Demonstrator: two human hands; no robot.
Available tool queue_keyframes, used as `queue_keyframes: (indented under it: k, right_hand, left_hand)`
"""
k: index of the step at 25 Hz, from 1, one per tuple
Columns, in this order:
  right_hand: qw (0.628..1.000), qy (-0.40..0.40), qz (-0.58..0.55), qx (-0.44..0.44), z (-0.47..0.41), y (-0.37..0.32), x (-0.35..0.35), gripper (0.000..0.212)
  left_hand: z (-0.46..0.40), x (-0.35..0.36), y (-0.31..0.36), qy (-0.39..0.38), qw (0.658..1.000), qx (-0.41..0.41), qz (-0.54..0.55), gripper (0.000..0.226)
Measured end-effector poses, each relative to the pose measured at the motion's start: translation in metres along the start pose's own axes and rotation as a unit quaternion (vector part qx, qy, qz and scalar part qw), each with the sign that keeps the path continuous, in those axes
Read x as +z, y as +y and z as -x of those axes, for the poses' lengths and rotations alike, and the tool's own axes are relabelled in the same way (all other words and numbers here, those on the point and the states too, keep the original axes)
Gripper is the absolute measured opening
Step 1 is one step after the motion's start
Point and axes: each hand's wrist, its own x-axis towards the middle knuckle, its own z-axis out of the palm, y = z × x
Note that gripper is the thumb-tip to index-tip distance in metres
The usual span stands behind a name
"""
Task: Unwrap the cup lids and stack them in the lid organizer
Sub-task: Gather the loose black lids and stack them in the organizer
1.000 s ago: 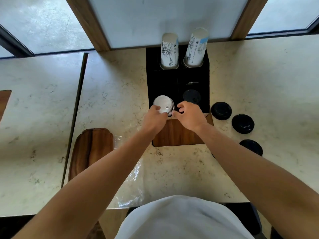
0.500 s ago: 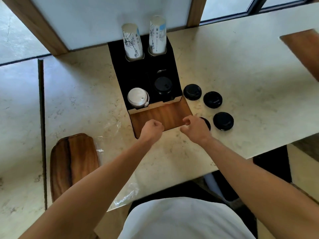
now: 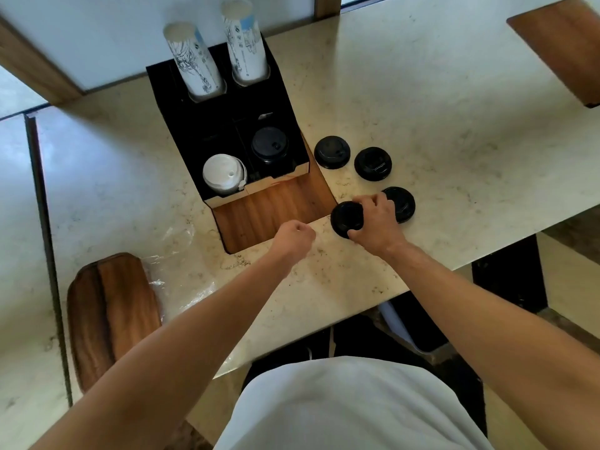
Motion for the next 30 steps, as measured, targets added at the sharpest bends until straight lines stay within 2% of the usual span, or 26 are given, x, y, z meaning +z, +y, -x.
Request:
queue_keyframes:
  k: [4, 8, 11, 14, 17, 19, 22, 25, 27, 30]
  right_hand:
    - [0.985, -0.1, 0.109, -0.089, -0.021, 0.004, -0.011, 0.098]
    - [0.966, -0.146, 0.155, -0.148, -0.035, 0.014, -0.014, 0.103]
    - [0.962, -0.15, 0.151, -0.17, -0.039, 0.018, -0.013, 0.103]
    - [0.96, -0.159, 0.143, -0.179, -0.04, 0.02, -0.011, 0.103]
    - [0.963, -0.154, 0.12, -0.186, -0.039, 0.02, -0.013, 0.103]
    - [0.971, -0.14, 0.063, -0.182, -0.033, 0.02, -0.014, 0.106]
    - [0.97, -0.158, -0.033, -0.181, -0.023, 0.018, -0.019, 0.11]
    - [0.966, -0.172, -0.056, -0.185, -0.013, 0.022, -0.019, 0.111]
    - [0.969, -0.154, -0.055, -0.184, -0.013, 0.029, -0.022, 0.108]
    - [0.979, -0.085, -0.056, -0.175, -0.017, 0.051, -0.03, 0.096]
  left_hand:
    - [0.008, 0.018, 0.015, 0.045, 0.996, -0.053, 0.049, 0.012]
    - [0.013, 0.03, 0.023, 0.059, 0.989, -0.076, 0.114, 0.016]
    - [0.015, 0.034, 0.024, 0.082, 0.985, -0.103, 0.115, 0.006]
    - [0.014, 0.041, 0.025, 0.086, 0.981, -0.12, 0.122, 0.008]
    - [0.008, 0.045, 0.024, 0.065, 0.981, -0.123, 0.135, 0.017]
    - [0.006, 0.047, 0.027, 0.054, 0.977, -0.126, 0.162, 0.009]
    - [0.006, 0.049, 0.034, 0.008, 0.959, -0.122, 0.257, 0.016]
    - [0.004, 0.055, 0.04, -0.016, 0.953, -0.108, 0.281, 0.028]
    - [0.003, 0.057, 0.045, -0.026, 0.952, -0.109, 0.286, 0.032]
    - [0.0, 0.058, 0.047, -0.035, 0.946, -0.119, 0.299, 0.032]
